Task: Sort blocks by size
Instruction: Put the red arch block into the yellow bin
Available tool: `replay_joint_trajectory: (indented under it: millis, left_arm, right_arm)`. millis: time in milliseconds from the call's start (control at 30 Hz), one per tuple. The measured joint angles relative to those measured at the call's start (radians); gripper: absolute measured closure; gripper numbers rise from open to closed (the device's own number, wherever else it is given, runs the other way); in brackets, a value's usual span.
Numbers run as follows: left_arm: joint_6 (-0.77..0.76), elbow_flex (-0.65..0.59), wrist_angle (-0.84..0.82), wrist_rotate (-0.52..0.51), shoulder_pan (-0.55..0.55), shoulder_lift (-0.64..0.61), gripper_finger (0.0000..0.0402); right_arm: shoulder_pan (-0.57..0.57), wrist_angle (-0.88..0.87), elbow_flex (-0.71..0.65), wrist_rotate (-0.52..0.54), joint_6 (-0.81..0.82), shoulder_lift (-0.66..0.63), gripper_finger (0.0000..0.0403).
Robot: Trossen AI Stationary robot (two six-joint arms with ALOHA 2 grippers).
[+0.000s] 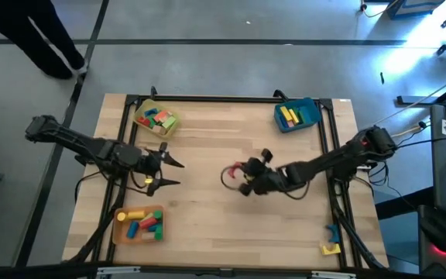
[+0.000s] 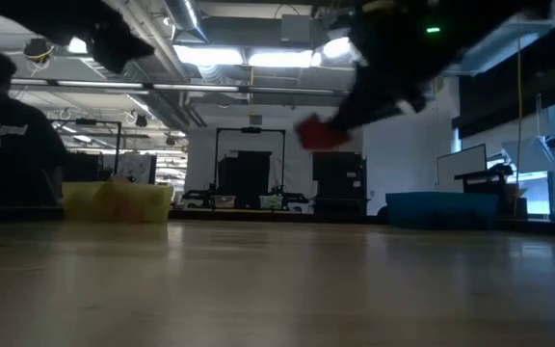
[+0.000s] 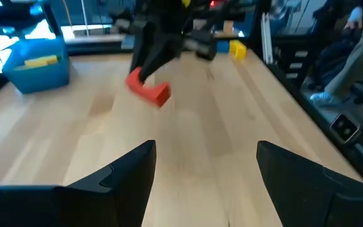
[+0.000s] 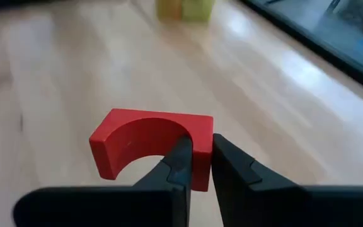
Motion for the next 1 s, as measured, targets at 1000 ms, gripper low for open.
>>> replay_joint_trajectory:
  millis: [1000]
  left_arm:
    - [0.067, 0.039, -0.047, -0.033, 0.002, -0.272, 0.0141]
  right_arm:
    - [-0.422, 0.593, 0.663, -0.220, -0.561, 0.629, 0.0356]
